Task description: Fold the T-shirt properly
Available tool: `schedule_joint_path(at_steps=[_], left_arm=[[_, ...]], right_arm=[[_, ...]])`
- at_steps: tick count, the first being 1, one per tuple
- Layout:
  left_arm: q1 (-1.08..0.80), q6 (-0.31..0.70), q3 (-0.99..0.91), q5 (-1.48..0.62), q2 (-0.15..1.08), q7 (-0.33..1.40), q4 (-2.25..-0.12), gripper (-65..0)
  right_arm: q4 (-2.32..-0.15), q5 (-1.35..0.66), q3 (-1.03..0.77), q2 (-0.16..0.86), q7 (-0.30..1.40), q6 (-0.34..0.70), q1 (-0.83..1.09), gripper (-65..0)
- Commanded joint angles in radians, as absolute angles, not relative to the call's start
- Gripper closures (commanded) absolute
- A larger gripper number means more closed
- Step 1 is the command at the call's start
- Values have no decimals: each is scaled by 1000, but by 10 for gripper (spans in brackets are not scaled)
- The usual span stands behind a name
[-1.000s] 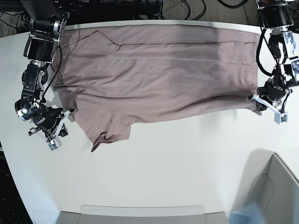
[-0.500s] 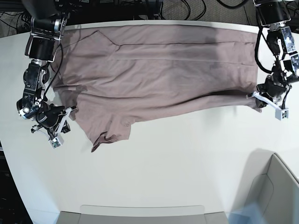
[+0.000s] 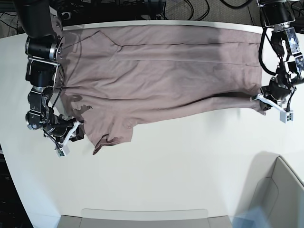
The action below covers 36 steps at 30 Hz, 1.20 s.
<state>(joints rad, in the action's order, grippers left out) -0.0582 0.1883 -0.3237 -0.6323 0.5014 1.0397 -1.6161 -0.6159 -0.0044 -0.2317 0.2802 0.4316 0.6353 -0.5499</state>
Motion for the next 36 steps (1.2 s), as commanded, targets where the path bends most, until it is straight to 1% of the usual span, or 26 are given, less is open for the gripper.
schedule_joint_path(at_steps=[1, 5, 11, 12, 13, 14, 15, 21, 24, 28, 31, 36], left_arm=[[-44, 191, -332, -639, 518, 1021, -1632, 0], [-42, 191, -332, -639, 501, 1021, -1632, 0], [-39, 191, -332, -639, 498, 1021, -1632, 0], [-39, 191, -332, -639, 498, 1021, -1632, 0], [-39, 191, -332, -639, 498, 1021, -1632, 0], [-39, 191, -332, -639, 498, 1021, -1632, 0], [-39, 191, -332, -639, 498, 1021, -1632, 0], [-39, 191, -332, -639, 493, 1021, -1633, 0], [-39, 191, -334, -639, 493, 1023, -1635, 0], [-39, 191, -337, -639, 495, 1023, -1636, 0], [-42, 191, -337, -639, 495, 1023, -1658, 0], [-48, 191, -337, -639, 495, 1024, -1704, 0]], right_arm=[[-615, -25, -200, 288, 394, 636, -581, -144], [-601, -28, -116, 280, 390, 631, -582, -144], [-599, -21, -105, 265, 397, 631, -572, -140], [-599, -21, -105, 265, 415, 636, -572, -127], [-599, -21, -105, 263, 440, 638, -572, -96], [-604, -24, -105, 263, 452, 638, -572, -54], [-608, -27, -105, 262, 460, 638, -572, 0], [-624, -27, -110, 266, 467, 639, -570, 0], [-731, -30, -113, 269, 492, 639, -526, 0], [-980, -31, -114, 269, 605, 641, -453, 0], [-1127, -64, -114, 271, 679, 641, -403, 0], [-1294, -128, -151, 285, 776, 641, -321, 0]])
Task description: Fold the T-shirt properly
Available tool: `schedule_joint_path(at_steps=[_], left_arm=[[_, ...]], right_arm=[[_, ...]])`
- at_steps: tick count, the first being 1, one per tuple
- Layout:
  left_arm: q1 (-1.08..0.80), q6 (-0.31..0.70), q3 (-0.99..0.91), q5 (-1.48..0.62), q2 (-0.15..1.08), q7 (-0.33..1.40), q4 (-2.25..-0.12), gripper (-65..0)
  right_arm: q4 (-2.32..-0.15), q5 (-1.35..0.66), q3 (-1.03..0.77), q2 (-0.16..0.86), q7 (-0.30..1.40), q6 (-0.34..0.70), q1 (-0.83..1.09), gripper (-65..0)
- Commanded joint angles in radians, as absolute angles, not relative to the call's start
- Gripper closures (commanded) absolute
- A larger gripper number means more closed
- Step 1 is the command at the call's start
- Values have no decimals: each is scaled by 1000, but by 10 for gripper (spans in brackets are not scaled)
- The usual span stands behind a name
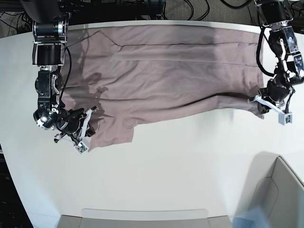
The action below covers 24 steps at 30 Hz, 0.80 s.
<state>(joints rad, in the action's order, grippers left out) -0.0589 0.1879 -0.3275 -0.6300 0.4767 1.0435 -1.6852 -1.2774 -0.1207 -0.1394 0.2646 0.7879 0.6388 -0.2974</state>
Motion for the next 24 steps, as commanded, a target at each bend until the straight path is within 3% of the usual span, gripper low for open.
schedule_joint_path(at_steps=[1, 11, 14, 22, 24], left_arm=[[-58, 191, -337, -639, 495, 1024, -1709, 0], [-139, 191, -340, -639, 498, 1024, -1764, 0], [-168, 191, -340, -639, 498, 1024, -1776, 0], [-173, 191, -340, -638, 496, 1024, -1784, 0], [-171, 191, -338, -638, 495, 1024, -1784, 0]], right_arm=[[-1320, -136, -168, 285, 788, 641, -305, 0], [-1564, -139, -297, 289, 868, 642, -130, 0], [-1615, -139, -337, 285, 889, 690, -88, 0], [-1615, -139, -387, 282, 900, 698, -108, 0], [-1620, -139, -377, 280, 900, 698, -117, -36]])
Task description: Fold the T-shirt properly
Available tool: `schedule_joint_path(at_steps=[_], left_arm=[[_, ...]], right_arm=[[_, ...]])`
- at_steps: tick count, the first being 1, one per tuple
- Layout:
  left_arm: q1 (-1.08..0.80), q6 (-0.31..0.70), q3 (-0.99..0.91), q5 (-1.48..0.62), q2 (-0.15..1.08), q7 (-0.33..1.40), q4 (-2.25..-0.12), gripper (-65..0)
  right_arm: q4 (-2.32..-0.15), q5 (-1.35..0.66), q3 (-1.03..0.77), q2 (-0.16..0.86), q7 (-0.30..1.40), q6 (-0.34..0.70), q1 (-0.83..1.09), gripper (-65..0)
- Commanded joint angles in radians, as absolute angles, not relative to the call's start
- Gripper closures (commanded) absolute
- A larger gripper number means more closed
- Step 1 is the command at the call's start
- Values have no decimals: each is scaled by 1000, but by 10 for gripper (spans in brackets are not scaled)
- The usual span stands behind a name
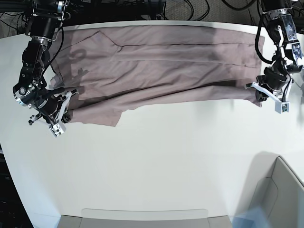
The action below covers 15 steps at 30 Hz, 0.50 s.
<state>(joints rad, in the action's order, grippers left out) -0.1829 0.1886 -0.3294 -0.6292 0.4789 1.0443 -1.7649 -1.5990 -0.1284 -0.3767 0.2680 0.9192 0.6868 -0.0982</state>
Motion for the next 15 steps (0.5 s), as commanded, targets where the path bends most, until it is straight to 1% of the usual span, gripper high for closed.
schedule_joint_path(at_steps=[1, 3, 7, 9, 12, 15], left_arm=[[-170, 191, -337, -638, 495, 1024, -1784, 0], [-171, 191, -337, -638, 495, 1024, -1784, 0], [-174, 191, -338, -638, 495, 1024, -1784, 0], [-174, 191, -340, -638, 498, 1024, -1784, 0], [-174, 191, -340, -638, 498, 1024, -1784, 0], [-173, 191, -340, -638, 496, 1024, -1784, 0]], right_arm=[[-1623, -139, -355, 280, 900, 698, -119, -44], [-1623, -137, -312, 286, 900, 698, -122, 0], [-1633, -136, -311, 277, 901, 698, -108, 0], [-1659, -136, -315, 280, 901, 698, -71, 0], [-1701, -136, -358, 278, 901, 698, -45, 0], [-1696, -139, -412, 275, 895, 698, -64, 0]])
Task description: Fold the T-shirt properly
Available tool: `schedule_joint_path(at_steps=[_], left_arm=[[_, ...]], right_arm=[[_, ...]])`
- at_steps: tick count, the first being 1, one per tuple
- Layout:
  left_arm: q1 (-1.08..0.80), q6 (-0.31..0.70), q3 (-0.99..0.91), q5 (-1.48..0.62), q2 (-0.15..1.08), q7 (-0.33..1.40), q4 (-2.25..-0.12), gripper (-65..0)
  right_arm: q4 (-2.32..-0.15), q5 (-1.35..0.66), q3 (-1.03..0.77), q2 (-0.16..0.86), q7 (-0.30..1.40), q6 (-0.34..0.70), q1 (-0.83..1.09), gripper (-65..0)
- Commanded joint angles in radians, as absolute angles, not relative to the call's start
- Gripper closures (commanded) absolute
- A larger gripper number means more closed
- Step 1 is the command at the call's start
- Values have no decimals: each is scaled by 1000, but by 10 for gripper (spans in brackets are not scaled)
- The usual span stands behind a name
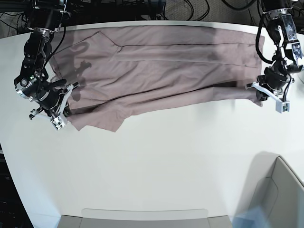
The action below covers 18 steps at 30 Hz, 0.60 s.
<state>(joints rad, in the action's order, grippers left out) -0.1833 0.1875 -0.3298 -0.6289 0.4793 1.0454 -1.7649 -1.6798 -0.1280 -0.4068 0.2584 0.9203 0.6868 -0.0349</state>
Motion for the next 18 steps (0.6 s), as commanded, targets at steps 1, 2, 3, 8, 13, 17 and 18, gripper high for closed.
schedule_joint_path(at_steps=[1, 2, 3, 8, 13, 17, 18], left_arm=[[-171, 191, -340, -638, 496, 1024, -1784, 0], [-170, 191, -338, -638, 495, 1024, -1784, 0], [-168, 191, -335, -638, 495, 1024, -1784, 0], [-166, 191, -332, -638, 493, 1024, -1784, 0], [-166, 191, -335, -638, 493, 1024, -1784, 0], [-166, 191, -335, -638, 493, 1024, -1784, 0], [-166, 191, -335, -638, 493, 1024, -1784, 0]], right_arm=[[-1687, -139, -429, 275, 897, 698, -87, 0], [-1673, -139, -437, 275, 900, 698, -110, 0], [-1655, -139, -443, 278, 900, 698, -136, 0], [-1455, -136, -437, 291, 892, 698, -274, -146], [-1211, -134, -354, 318, 848, 698, -375, -201], [-1095, -134, -289, 325, 763, 698, -378, -201], [-1078, -134, -275, 325, 753, 698, -378, -201]])
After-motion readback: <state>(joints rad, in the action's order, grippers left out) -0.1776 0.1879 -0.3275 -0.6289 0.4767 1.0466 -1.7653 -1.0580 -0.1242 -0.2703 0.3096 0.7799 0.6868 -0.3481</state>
